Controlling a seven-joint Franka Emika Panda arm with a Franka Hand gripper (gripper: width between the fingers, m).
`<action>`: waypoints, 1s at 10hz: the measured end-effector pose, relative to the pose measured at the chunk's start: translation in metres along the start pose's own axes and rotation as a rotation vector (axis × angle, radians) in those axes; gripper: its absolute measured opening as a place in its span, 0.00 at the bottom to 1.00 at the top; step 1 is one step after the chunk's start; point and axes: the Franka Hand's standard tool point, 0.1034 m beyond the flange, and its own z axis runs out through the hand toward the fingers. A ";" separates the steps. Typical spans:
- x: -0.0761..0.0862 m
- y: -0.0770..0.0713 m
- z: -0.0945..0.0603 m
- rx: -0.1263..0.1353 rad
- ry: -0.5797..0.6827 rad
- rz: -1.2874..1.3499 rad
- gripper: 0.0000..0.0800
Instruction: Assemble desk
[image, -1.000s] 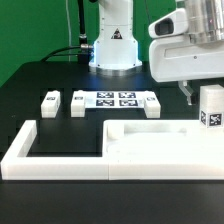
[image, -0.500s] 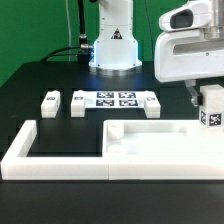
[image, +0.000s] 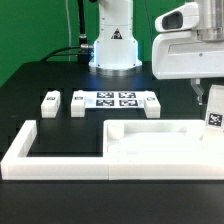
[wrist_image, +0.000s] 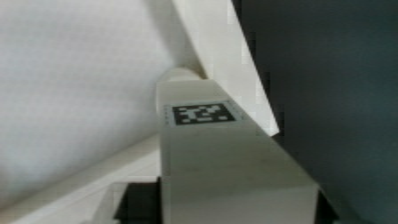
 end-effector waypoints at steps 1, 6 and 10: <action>0.002 0.002 0.001 0.022 -0.004 0.176 0.39; -0.001 0.007 0.002 0.139 -0.114 0.915 0.39; -0.006 0.005 0.003 0.109 -0.082 0.632 0.79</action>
Offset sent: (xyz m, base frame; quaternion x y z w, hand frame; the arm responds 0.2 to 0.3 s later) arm 0.0125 0.0198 0.0084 0.0921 -0.0911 0.3836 0.9144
